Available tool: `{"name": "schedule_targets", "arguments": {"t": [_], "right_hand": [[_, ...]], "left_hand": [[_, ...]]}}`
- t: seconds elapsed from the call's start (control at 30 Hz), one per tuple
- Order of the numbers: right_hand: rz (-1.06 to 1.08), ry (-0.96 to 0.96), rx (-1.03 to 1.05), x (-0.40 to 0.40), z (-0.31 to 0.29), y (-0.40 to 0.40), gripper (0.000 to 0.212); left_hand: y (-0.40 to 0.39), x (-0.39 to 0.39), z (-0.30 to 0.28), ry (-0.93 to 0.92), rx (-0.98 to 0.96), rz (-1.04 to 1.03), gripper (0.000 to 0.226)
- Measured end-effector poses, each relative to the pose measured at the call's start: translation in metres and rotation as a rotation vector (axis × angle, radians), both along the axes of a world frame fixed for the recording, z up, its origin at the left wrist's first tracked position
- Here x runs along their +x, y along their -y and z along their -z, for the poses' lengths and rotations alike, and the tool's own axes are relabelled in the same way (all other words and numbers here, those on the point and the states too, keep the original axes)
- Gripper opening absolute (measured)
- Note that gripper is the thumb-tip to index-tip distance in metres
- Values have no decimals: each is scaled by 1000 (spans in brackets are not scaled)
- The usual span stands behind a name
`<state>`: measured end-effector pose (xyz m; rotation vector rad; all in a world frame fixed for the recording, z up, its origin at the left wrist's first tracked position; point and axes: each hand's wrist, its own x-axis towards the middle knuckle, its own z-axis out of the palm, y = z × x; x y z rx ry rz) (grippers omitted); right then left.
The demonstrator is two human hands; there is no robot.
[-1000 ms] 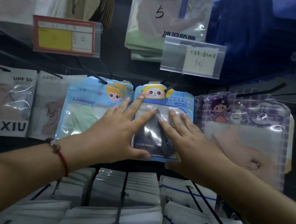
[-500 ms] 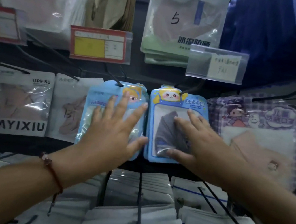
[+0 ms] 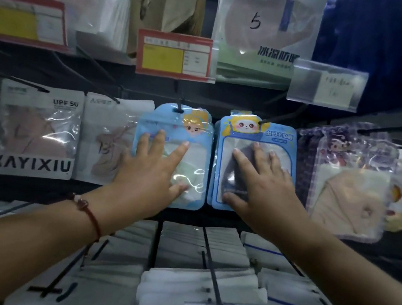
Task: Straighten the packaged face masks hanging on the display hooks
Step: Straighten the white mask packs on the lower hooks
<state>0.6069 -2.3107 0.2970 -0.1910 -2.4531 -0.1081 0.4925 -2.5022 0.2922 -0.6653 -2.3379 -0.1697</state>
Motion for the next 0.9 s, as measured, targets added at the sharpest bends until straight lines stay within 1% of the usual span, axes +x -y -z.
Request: {"name": "schedule_targets", "arguments": {"t": [0.1, 0.2, 0.33, 0.47, 0.6, 0.73, 0.9], "right_hand": [[-39, 19, -45, 9, -5, 5, 85], [-109, 57, -75, 27, -15, 10, 81], [-224, 38, -104, 72, -25, 1, 64], [-162, 110, -78, 110, -33, -34, 71], [-92, 150, -64, 148, -34, -80, 71], [-71, 155, -94, 167, -34, -123, 72], [-82, 157, -63, 169, -44, -149, 72]], "left_hand": [[4, 15, 0, -15, 16, 14, 81], [5, 43, -3, -78, 47, 69, 76], [-8, 90, -12, -1, 40, 158, 68], [-49, 126, -19, -4, 2, 235, 68], [-100, 152, -22, -9, -37, 271, 68], [-143, 174, -26, 17, -55, 330, 81], [-186, 176, -33, -33, -113, 260, 90]]}}
